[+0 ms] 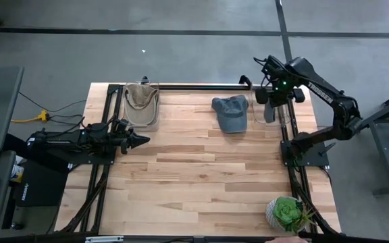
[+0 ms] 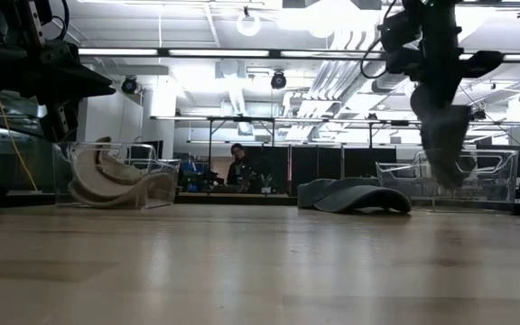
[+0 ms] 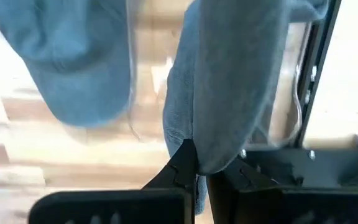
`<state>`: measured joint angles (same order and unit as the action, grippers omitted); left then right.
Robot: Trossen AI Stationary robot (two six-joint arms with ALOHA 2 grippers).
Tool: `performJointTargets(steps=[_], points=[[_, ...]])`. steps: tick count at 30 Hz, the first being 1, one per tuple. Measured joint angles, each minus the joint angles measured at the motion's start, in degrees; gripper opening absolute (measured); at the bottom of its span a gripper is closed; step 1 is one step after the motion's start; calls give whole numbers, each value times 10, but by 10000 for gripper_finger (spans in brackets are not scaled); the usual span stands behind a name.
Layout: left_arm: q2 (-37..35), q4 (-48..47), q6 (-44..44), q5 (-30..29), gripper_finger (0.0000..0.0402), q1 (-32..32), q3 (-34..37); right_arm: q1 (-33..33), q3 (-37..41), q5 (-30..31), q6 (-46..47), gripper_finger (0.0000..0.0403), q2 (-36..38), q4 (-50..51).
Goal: Pick & Place hat
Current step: Put the bottom blue cap into the right transparent bin
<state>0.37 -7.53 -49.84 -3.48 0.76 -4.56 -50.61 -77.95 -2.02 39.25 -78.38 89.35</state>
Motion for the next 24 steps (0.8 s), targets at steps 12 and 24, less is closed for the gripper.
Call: performJointTargets(steps=[12,24], points=[[0,0,0,0,1,0,0,-1,0,5,-24,10,-66,-2],[0,0,0,0,1,0,0,-14,0,41,-77,35,-161,-30]])
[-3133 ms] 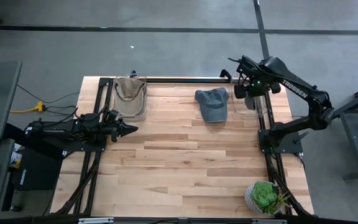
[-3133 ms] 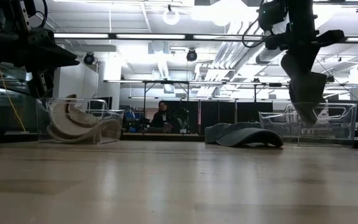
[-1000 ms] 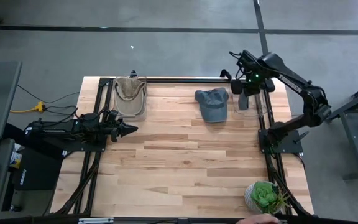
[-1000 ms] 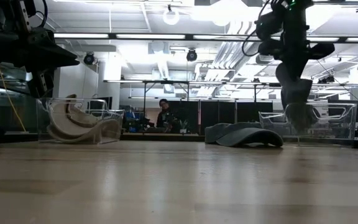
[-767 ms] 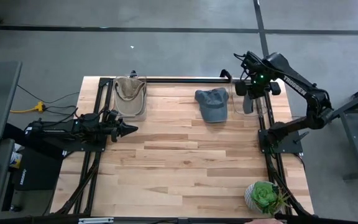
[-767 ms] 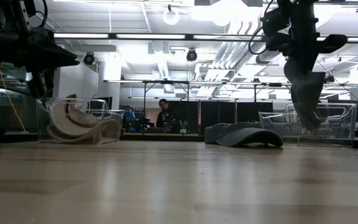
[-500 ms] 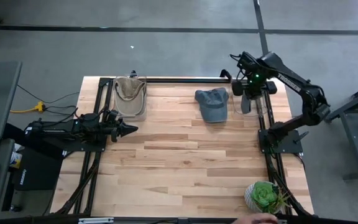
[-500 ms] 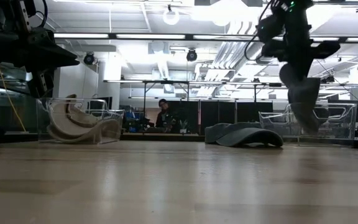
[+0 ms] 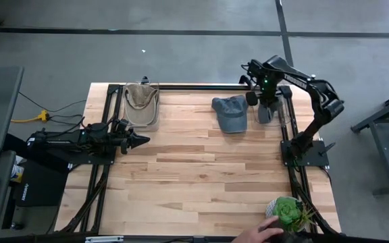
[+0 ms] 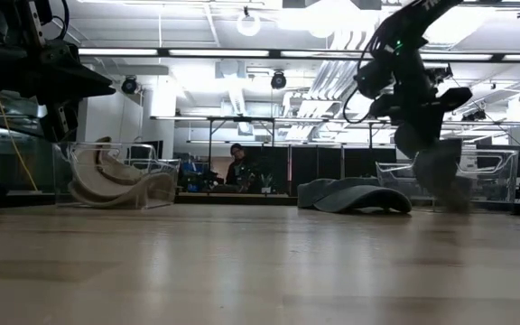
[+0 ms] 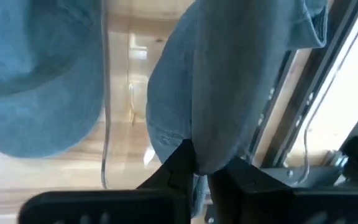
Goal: Pick & Place hat
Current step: Put the bottom blue cap into the right transparent bin, then put the blue cap into the right transparent bin
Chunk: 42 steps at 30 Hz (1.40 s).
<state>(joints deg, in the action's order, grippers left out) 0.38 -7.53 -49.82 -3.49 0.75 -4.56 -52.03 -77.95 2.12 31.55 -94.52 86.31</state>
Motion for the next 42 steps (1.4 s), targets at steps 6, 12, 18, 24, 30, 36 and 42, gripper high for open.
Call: performJointTargets(steps=[6,12,18,24,30,36,42], points=[[0,0,0,0,1,0,0,0,0,5,-5,83,0,-27],[0,0,0,0,1,0,0,0,0,14,-7,121,0,-40],[0,0,0,0,1,0,0,0,0,3,-12,153,15,-89],[0,0,0,0,1,0,0,0,0,-12,-21,169,43,-121],[0,0,0,0,1,0,0,2,0,-15,-42,168,61,-124],[0,0,0,0,1,0,0,23,0,-16,-87,168,83,-139],[0,0,0,0,1,0,0,65,0,-16,-124,168,110,-148]])
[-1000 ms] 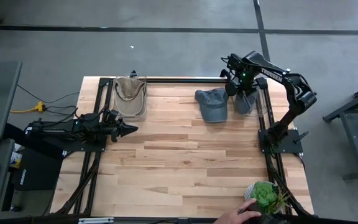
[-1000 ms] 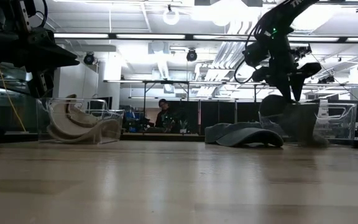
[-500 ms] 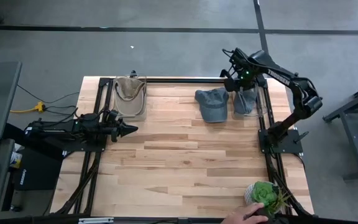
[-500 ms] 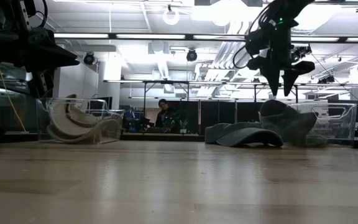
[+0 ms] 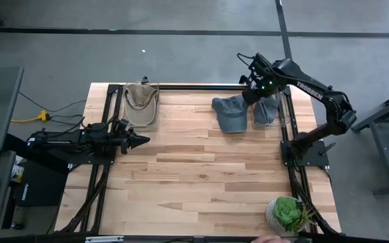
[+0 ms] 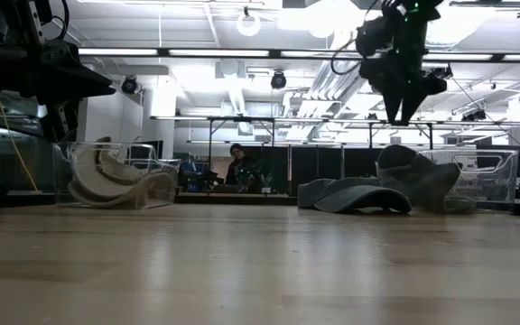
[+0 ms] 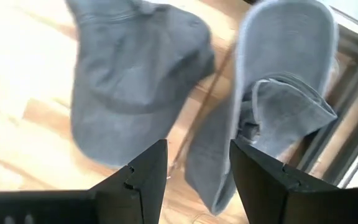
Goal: Pick & Place hat
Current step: Put the blue cap into the right transparent bin
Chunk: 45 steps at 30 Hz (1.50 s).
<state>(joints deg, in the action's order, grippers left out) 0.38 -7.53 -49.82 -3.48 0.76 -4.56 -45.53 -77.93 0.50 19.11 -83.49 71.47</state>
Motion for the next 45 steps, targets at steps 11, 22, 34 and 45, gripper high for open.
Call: performJointTargets(steps=[11,22,34,45], points=[[0,0,0,0,1,0,0,136,0,4,-23,168,23,-24],[0,0,0,0,1,0,0,313,2,37,-80,170,23,-71],[0,0,0,0,1,0,0,470,144,142,6,170,23,-154],[0,0,0,0,1,0,0,566,276,281,-29,170,23,-303]])
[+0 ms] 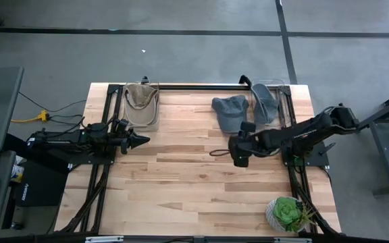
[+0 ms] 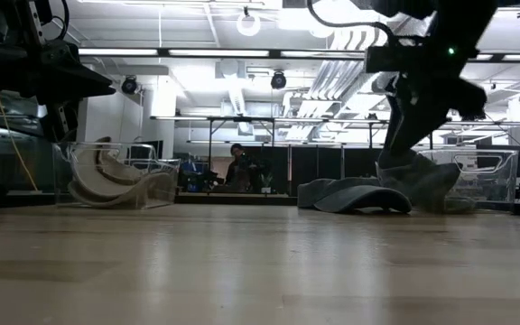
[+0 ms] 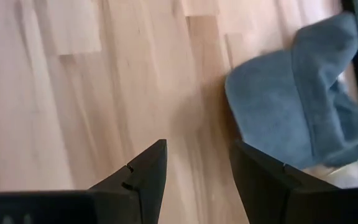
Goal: Pick & Place hat
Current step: Put the blue cap into the right transparent bin
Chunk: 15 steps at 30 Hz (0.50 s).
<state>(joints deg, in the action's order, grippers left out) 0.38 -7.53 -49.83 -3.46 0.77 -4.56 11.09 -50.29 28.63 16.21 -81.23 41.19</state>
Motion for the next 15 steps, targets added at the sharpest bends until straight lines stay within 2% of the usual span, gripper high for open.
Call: performJointTargets(steps=[7,15], points=[[0,0,0,0,1,0,0,15,62,71,-37,170,0,-111],[0,0,0,0,1,0,0,-7,98,94,-44,173,0,-125]])
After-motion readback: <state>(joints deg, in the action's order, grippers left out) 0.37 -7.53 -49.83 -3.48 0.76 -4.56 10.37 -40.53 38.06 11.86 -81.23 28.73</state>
